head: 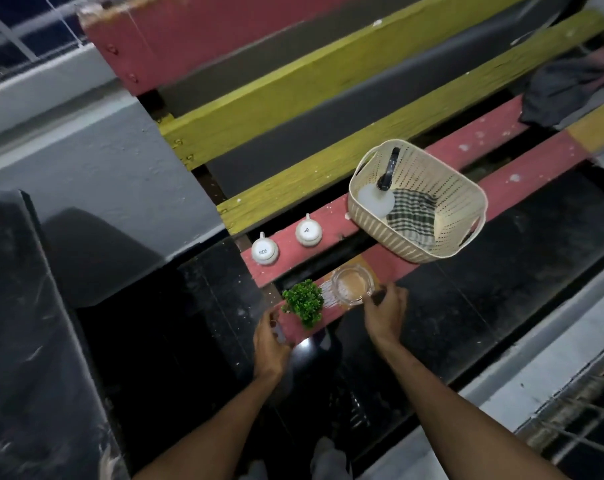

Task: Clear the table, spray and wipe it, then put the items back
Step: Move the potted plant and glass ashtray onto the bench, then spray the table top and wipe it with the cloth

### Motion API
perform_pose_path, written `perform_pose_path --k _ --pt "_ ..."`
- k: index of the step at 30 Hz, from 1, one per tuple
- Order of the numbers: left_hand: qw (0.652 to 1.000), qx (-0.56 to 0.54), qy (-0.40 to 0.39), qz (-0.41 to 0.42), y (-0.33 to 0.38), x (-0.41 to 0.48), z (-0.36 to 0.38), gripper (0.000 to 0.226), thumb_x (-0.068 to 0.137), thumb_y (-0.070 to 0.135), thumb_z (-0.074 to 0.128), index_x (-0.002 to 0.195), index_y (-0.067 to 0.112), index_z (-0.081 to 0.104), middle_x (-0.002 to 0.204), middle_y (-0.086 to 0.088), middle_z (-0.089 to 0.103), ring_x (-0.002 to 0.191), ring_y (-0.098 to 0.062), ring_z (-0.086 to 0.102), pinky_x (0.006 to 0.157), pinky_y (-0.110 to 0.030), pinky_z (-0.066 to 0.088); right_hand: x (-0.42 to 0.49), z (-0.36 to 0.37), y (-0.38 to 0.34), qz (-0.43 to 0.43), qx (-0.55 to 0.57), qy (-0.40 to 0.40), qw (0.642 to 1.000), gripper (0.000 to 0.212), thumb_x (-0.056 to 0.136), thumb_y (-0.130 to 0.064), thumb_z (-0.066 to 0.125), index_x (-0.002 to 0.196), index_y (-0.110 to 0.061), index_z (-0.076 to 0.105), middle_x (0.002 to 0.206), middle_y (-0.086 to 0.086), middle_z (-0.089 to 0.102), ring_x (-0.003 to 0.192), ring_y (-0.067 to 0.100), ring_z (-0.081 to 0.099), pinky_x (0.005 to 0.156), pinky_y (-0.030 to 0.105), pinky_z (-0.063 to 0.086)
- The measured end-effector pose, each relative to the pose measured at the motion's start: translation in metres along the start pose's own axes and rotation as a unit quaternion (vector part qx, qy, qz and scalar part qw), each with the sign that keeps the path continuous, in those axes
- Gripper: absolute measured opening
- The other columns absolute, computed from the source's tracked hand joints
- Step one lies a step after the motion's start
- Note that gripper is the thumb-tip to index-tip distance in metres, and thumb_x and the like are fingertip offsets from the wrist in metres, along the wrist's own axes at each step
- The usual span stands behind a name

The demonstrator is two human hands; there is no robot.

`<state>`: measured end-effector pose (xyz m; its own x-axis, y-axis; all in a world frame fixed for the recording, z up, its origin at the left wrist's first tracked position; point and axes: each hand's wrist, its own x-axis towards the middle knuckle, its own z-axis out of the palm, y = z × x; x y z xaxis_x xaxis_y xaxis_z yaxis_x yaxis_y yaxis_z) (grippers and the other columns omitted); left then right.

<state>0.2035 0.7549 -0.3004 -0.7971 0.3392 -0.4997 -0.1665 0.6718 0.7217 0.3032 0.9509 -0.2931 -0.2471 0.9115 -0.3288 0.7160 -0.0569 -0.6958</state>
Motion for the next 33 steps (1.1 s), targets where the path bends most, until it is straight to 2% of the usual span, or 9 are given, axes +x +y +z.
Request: perform_pose_path --k 5,8,12,16,20,23,25,30,33 --pt "0.995 0.052 -0.009 0.08 0.053 -0.025 -0.064 0.056 0.076 -0.015 0.069 0.13 -0.004 0.058 0.125 -0.017 0.059 0.123 -0.036 0.055 0.107 -0.046 0.045 -0.045 -0.041 -0.052 -0.065 -0.026 0.012 0.997 0.031 0.084 -0.009 0.072 0.113 -0.008 0.062 0.12 0.01 0.051 0.112 0.03 0.055 0.097 0.039 0.044" --pt "0.992 0.052 -0.013 0.112 0.093 -0.024 -0.09 0.051 0.08 -0.007 0.07 0.129 0.001 0.059 0.124 -0.006 0.055 0.118 -0.025 0.054 0.103 -0.039 0.044 -0.059 -0.066 -0.083 -0.086 -0.022 0.032 0.996 0.03 0.086 -0.014 0.068 0.115 -0.013 0.061 0.121 0.005 0.052 0.11 0.027 0.055 0.091 0.04 0.047" --pt "0.984 0.047 -0.039 0.166 0.155 -0.011 -0.091 0.052 0.081 0.007 0.068 0.132 0.008 0.057 0.129 -0.007 0.057 0.119 -0.025 0.055 0.102 -0.045 0.048 -0.045 -0.094 -0.105 -0.11 0.0 0.062 0.992 0.035 0.083 -0.012 0.07 0.117 -0.01 0.061 0.125 0.006 0.054 0.118 0.025 0.053 0.098 0.037 0.045" --pt "0.969 0.064 -0.088 0.221 0.215 0.008 -0.054 0.059 0.083 0.006 0.067 0.14 0.011 0.051 0.142 -0.01 0.055 0.129 -0.024 0.052 0.108 -0.046 0.045 -0.003 -0.112 -0.107 -0.097 -0.002 0.068 0.993 0.033 0.085 -0.011 0.065 0.118 -0.012 0.06 0.12 0.006 0.056 0.11 0.024 0.055 0.084 0.03 0.039" --pt "0.964 0.078 -0.133 0.216 0.262 0.044 0.012 0.085 0.07 0.044 0.065 0.148 0.015 0.044 0.151 -0.005 0.048 0.133 -0.019 0.049 0.108 -0.042 0.045 0.075 -0.117 -0.097 -0.096 0.009 0.047 0.994 0.04 0.084 -0.007 0.068 0.123 -0.006 0.06 0.122 0.01 0.057 0.114 0.028 0.055 0.091 0.034 0.044" --pt "0.965 0.083 -0.123 0.218 0.28 0.085 0.065 0.084 0.078 0.027 0.074 0.153 0.014 0.038 0.155 -0.008 0.047 0.14 -0.027 0.047 0.111 -0.046 0.044 0.133 -0.116 -0.087 -0.101 -0.033 0.01 0.994 0.047 0.086 -0.011 0.07 0.13 -0.007 0.055 0.129 0.013 0.056 0.122 0.03 0.052 0.1 0.038 0.042" --pt "0.964 0.085 -0.12 0.221 0.286 0.109 0.093 0.089 0.078 0.015 0.077 0.155 0.012 0.032 0.158 -0.011 0.043 0.143 -0.028 0.043 0.111 -0.037 0.04 0.166 -0.111 -0.077 -0.092 -0.06 -0.03 0.994 0.053 0.085 -0.012 0.071 0.135 -0.008 0.052 0.133 0.015 0.054 0.126 0.031 0.049 0.104 0.04 0.04" --pt "0.971 0.044 -0.11 0.206 0.287 0.139 0.135 0.101 0.077 0.025 0.087 0.158 0.013 0.028 0.161 -0.006 0.039 0.145 -0.021 0.039 0.111 -0.03 0.034 0.216 -0.088 -0.051 -0.037 -0.105 -0.129 0.985 0.06 0.08 -0.022 0.068 0.136 -0.017 0.046 0.133 0.019 0.049 0.124 0.04 0.048 0.104 0.048 0.044" --pt "0.976 0.038 -0.108 0.187 0.288 0.151 0.152 0.09 0.078 0.02 0.087 0.152 0.009 0.039 0.144 -0.002 0.054 0.13 -0.016 0.052 0.1 -0.02 0.036 0.234 -0.073 -0.04 -0.002 -0.131 -0.165 0.978 0.082 0.076 -0.03 0.073 0.146 -0.025 0.03 0.142 0.02 0.037 0.129 0.046 0.042 0.105 0.055 0.041"
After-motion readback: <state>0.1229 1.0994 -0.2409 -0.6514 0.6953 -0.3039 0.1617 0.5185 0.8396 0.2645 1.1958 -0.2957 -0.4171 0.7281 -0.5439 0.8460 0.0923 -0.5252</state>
